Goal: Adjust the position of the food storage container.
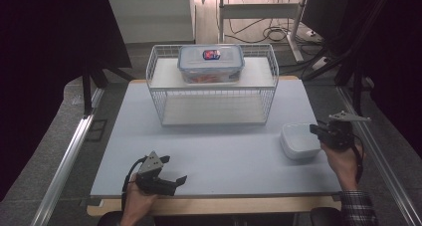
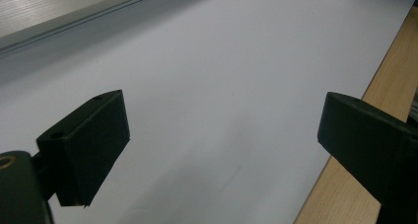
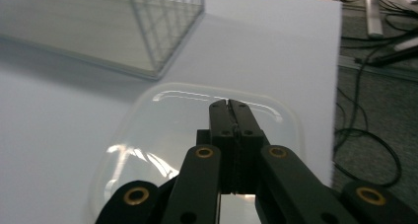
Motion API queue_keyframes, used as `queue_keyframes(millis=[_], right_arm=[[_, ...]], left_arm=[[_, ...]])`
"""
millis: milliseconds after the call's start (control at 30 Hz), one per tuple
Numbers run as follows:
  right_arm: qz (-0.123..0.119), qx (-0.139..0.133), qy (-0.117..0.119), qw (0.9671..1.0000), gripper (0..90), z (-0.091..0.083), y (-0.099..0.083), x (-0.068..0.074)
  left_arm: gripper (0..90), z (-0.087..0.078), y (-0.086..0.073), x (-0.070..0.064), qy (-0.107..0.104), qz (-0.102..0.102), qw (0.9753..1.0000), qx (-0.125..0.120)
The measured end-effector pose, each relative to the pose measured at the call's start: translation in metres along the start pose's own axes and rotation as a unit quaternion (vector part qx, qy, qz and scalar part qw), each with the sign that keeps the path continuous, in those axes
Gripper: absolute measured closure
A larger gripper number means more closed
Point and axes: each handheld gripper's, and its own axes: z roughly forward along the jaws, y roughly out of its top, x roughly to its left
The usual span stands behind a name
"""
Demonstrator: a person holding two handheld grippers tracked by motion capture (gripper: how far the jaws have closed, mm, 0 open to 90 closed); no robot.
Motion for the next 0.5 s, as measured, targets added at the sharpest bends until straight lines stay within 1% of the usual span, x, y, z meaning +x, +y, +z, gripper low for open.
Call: queue_keyframes(millis=[167, 200, 300, 367, 500], right_arm=[[0.019, 0.006, -0.029, 0.9994, 89.7, 0.004, -0.007, -0.021], [0.020, 0.007, -0.034, 0.9992, 89.7, 0.004, -0.008, -0.023], [0.025, 0.012, -0.043, 0.9987, 89.7, 0.005, -0.011, -0.032], [0.028, 0.016, -0.048, 0.9983, 89.6, 0.006, -0.013, -0.037], [0.032, 0.025, -0.046, 0.9981, 89.7, 0.012, -0.018, -0.042]], left_arm=[[5.4, 0.000, 0.000, 0.000, 0.000, 0.001, 1.0000, 0.002], [5.4, 0.001, 0.000, 0.000, 0.001, 0.000, 1.0000, 0.003], [5.4, 0.002, -0.001, 0.001, -0.001, -0.003, 1.0000, 0.008], [5.4, 0.003, -0.001, 0.001, 0.000, -0.002, 0.9999, 0.014], [5.3, 0.004, -0.001, 0.000, 0.000, 0.000, 0.9999, 0.016]])
